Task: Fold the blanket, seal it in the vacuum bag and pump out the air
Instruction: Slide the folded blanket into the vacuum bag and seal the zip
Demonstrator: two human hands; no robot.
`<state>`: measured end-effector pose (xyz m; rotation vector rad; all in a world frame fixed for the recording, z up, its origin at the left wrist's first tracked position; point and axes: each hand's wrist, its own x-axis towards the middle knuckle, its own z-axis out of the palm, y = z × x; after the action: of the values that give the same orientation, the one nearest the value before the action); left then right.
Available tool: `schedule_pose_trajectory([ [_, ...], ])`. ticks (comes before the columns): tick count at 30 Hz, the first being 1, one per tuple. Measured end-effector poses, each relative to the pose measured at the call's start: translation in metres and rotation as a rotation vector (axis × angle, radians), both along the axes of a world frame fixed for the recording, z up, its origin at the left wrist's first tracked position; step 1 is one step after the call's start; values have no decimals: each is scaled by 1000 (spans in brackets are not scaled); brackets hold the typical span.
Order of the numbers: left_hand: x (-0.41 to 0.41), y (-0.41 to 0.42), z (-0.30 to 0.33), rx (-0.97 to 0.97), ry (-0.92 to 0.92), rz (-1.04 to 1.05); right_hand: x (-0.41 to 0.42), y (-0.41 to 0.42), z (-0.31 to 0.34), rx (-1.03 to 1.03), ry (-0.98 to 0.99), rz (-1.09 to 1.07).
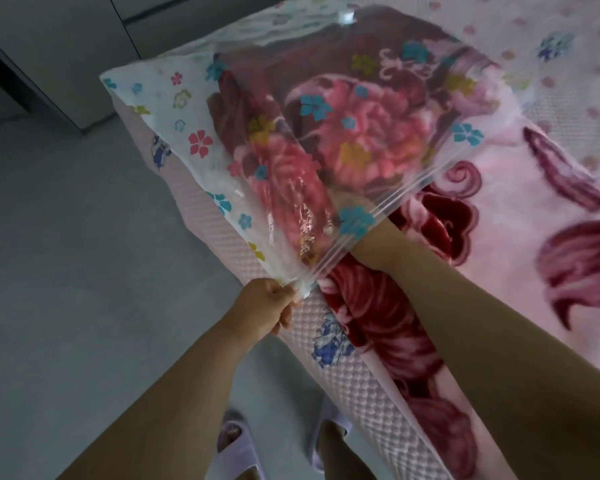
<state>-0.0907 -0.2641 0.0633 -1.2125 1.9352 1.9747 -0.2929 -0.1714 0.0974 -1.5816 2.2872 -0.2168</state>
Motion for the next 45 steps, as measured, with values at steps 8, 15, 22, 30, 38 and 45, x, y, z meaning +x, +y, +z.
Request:
schedule_pose_trajectory([
  [8, -101, -20, 91, -514, 71, -222, -23, 75, 37, -391, 111, -275],
  [15, -245, 13, 126, -752, 186, -376, -123, 112, 49, -390, 153, -724],
  [22, -350, 36, 120, -942, 242, -469, -253, 137, 42, -179, 76, -1028],
  [30, -433, 36, 108, -1064, 277, -643, -317, 127, 20, 54, -468, -1223],
  [38, -525, 20, 103, -1055, 324, -758, -331, 100, 1, 95, -548, -1017],
  [45, -583, 41, 79, -1143, -11, -1020, -329, 77, -15, 33, -504, -964],
])
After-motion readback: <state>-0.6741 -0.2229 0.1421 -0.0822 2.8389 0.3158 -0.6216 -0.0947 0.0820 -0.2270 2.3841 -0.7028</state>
